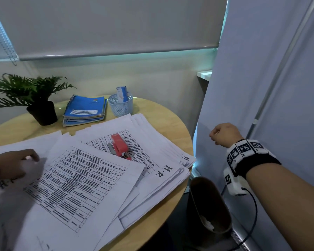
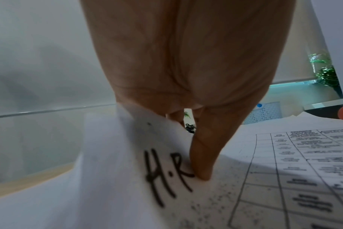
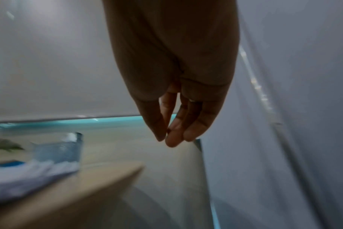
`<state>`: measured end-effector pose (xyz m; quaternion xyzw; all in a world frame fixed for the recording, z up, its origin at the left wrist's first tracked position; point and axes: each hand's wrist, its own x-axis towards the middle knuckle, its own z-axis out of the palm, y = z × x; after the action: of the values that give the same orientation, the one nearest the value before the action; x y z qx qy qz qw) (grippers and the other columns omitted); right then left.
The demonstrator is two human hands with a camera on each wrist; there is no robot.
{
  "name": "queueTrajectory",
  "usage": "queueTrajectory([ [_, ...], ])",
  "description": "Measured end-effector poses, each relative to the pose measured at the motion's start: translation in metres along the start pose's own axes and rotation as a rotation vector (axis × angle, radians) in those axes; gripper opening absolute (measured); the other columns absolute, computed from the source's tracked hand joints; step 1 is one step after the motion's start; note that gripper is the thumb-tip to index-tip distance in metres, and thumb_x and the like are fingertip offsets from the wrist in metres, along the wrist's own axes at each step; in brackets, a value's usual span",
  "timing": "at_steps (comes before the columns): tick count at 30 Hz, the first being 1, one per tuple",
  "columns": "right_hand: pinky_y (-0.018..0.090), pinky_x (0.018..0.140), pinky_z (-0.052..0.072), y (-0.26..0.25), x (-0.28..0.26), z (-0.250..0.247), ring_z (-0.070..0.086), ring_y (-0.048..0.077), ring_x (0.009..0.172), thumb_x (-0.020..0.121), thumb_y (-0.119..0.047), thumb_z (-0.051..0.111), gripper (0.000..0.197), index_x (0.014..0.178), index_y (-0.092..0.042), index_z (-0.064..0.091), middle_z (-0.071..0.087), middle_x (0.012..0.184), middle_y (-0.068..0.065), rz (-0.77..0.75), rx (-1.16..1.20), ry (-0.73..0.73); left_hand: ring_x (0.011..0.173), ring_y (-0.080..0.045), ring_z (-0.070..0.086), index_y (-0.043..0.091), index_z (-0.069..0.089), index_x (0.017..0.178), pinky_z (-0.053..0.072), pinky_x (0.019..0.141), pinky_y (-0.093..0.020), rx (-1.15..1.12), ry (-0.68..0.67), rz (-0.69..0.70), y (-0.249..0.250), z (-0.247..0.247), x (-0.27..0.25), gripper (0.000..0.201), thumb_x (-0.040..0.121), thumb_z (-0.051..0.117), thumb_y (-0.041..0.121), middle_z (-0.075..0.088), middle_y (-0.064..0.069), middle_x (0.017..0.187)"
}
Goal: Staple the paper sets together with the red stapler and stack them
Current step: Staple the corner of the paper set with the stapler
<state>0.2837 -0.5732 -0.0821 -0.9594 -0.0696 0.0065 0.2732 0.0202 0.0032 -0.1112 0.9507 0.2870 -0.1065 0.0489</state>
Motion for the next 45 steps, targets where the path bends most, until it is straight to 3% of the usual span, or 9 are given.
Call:
queueTrajectory([
  [9, 0.028, 0.073, 0.052, -0.174, -0.032, 0.009, 0.070, 0.020, 0.082, 0.087, -0.021, 0.063, 0.008, 0.087, -0.014, 0.068, 0.073, 0.091, 0.009, -0.311, -0.072, -0.319, 0.097, -0.012, 0.053, 0.034, 0.049, 0.116, 0.042, 0.079, -0.020, 0.140, -0.068, 0.125, 0.042, -0.041, -0.052, 0.048, 0.081, 0.044, 0.001, 0.056, 0.003, 0.118],
  [13, 0.032, 0.079, 0.051, -0.232, -0.050, 0.045, 0.070, 0.021, 0.088, 0.089, -0.037, 0.062, 0.035, 0.107, -0.007, 0.062, 0.069, 0.103, 0.010, -0.382, -0.239, -0.499, 0.099, -0.012, 0.052, 0.043, 0.049, 0.106, 0.042, 0.086, -0.023, 0.023, -0.038, 0.191, 0.042, -0.046, -0.057, 0.053, 0.082, 0.039, -0.003, 0.054, 0.008, 0.114],
  [18, 0.035, 0.087, 0.050, -0.263, -0.063, 0.100, 0.062, 0.021, 0.088, 0.080, -0.061, 0.060, 0.042, 0.075, -0.020, 0.055, 0.062, 0.084, -0.001, -0.414, -0.577, -0.546, 0.119, -0.019, 0.049, 0.035, 0.052, 0.128, 0.039, 0.096, -0.028, 0.113, -0.013, 0.190, 0.054, -0.046, -0.064, 0.044, 0.089, 0.053, 0.015, 0.046, 0.002, 0.133],
  [25, 0.039, 0.084, 0.044, -0.271, -0.066, 0.136, 0.053, 0.029, 0.094, 0.098, -0.048, 0.032, 0.034, 0.110, -0.019, 0.045, 0.046, 0.095, 0.006, -0.528, -0.717, -0.432, 0.130, -0.018, 0.034, 0.047, 0.053, 0.124, 0.027, 0.107, -0.039, 0.225, -0.061, 0.233, 0.054, -0.042, -0.067, 0.042, 0.084, 0.057, 0.036, 0.033, 0.009, 0.143],
  [28, 0.040, 0.084, 0.046, -0.290, -0.069, 0.129, 0.057, 0.035, 0.105, 0.101, -0.023, 0.036, 0.032, 0.128, -0.006, 0.037, 0.050, 0.110, 0.016, -0.471, -0.418, -0.351, 0.126, -0.021, 0.040, 0.030, 0.052, 0.130, 0.035, 0.104, -0.032, 0.163, -0.117, 0.276, 0.057, -0.041, -0.065, 0.041, 0.090, 0.055, 0.024, 0.038, 0.002, 0.140],
  [32, 0.037, 0.069, 0.052, -0.324, -0.087, 0.114, 0.059, 0.027, 0.087, 0.096, -0.030, 0.050, 0.047, 0.131, -0.007, 0.030, 0.053, 0.109, 0.012, -0.371, -0.001, -0.401, 0.126, -0.022, 0.041, 0.023, 0.047, 0.136, 0.034, 0.101, -0.030, 0.069, -0.121, 0.304, 0.063, -0.042, -0.069, 0.042, 0.096, 0.041, 0.015, 0.040, -0.005, 0.139],
  [36, 0.031, 0.074, 0.049, -0.345, -0.127, 0.115, 0.058, 0.023, 0.093, 0.099, -0.031, 0.046, 0.033, 0.123, -0.010, 0.037, 0.050, 0.106, 0.008, -0.533, -0.290, -0.665, 0.124, -0.021, 0.046, 0.026, 0.051, 0.134, 0.038, 0.101, -0.028, 0.026, -0.133, 0.327, 0.060, -0.044, -0.072, 0.049, 0.091, 0.043, 0.006, 0.046, -0.004, 0.140],
  [39, 0.036, 0.094, 0.041, -0.353, -0.147, 0.133, 0.050, 0.028, 0.115, 0.102, -0.029, 0.037, 0.037, 0.132, -0.009, 0.037, 0.045, 0.129, 0.013, -0.634, -0.586, -0.678, 0.131, -0.019, 0.039, 0.029, 0.047, 0.137, 0.032, 0.106, -0.028, 0.038, -0.156, 0.354, 0.056, -0.041, -0.070, 0.053, 0.090, 0.048, 0.006, 0.038, -0.001, 0.146],
  [45, 0.035, 0.094, 0.040, -0.361, -0.150, 0.156, 0.048, 0.030, 0.122, 0.102, -0.023, 0.034, 0.040, 0.138, -0.004, 0.031, 0.041, 0.136, 0.015, -0.651, -0.694, -0.611, 0.139, -0.014, 0.028, 0.034, 0.044, 0.138, 0.023, 0.112, -0.028, 0.018, -0.195, 0.358, 0.049, -0.036, -0.066, 0.051, 0.092, 0.048, 0.012, 0.028, 0.008, 0.153],
])
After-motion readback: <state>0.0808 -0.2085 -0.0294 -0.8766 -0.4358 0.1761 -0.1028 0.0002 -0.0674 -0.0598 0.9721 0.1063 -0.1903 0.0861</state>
